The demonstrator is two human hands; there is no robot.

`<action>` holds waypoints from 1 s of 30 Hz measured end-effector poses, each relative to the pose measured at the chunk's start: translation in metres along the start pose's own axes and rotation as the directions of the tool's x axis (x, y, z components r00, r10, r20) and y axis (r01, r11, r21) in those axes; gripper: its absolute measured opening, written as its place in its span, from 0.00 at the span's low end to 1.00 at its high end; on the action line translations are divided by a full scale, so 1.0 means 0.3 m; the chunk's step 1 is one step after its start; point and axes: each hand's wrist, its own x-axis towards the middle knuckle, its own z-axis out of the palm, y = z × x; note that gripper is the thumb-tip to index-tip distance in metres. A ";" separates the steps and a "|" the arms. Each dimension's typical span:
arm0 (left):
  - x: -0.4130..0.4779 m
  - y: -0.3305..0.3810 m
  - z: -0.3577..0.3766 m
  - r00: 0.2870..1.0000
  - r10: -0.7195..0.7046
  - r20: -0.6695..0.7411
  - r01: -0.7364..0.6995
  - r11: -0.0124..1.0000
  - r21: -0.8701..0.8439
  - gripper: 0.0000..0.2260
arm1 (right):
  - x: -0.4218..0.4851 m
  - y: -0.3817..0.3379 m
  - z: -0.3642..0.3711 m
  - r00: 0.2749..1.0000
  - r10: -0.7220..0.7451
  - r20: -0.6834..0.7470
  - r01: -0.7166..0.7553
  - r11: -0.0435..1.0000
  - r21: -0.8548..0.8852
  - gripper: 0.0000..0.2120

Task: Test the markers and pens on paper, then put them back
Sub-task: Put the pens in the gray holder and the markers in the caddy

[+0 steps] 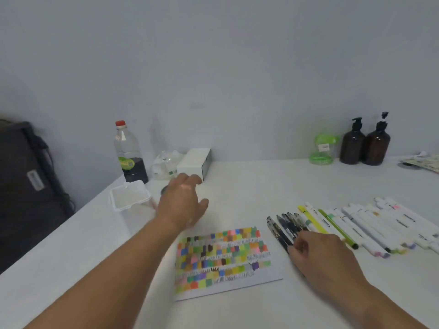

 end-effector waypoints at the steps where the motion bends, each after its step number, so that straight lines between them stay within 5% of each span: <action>1: 0.050 -0.009 -0.013 0.998 -0.022 0.066 0.014 0.993 0.121 0.26 | 0.004 -0.002 0.002 1.000 -0.004 0.009 0.003 1.000 0.011 0.09; 4: 0.139 -0.034 0.035 0.955 -0.128 0.268 0.003 0.906 0.422 0.33 | 0.022 0.000 0.009 0.999 -0.020 0.043 0.019 0.999 0.038 0.09; 11: 0.235 -0.019 0.106 0.872 -0.307 0.380 0.049 0.829 0.558 0.34 | 0.043 0.051 0.018 0.995 -0.073 0.070 0.068 0.995 0.070 0.10; 17: 0.255 0.077 0.074 0.815 -0.161 0.556 -0.095 0.910 0.403 0.35 | 0.051 0.068 -0.007 0.995 -0.099 0.025 0.097 0.991 0.087 0.11; 22: 0.216 0.188 -0.051 0.903 0.030 0.429 -0.116 0.978 0.176 0.42 | 0.042 0.069 -0.027 0.991 -0.081 0.108 0.082 0.997 -0.013 0.21; 26: 0.096 0.272 -0.101 0.846 0.170 0.506 -0.142 0.985 -0.094 0.45 | 0.051 0.038 -0.031 0.986 -0.053 0.159 0.065 0.995 -0.075 0.24; 30: -0.054 0.281 -0.022 0.848 0.214 0.485 -0.166 0.976 -0.141 0.44 | 0.078 0.008 -0.031 0.978 0.014 0.207 0.012 0.992 -0.125 0.23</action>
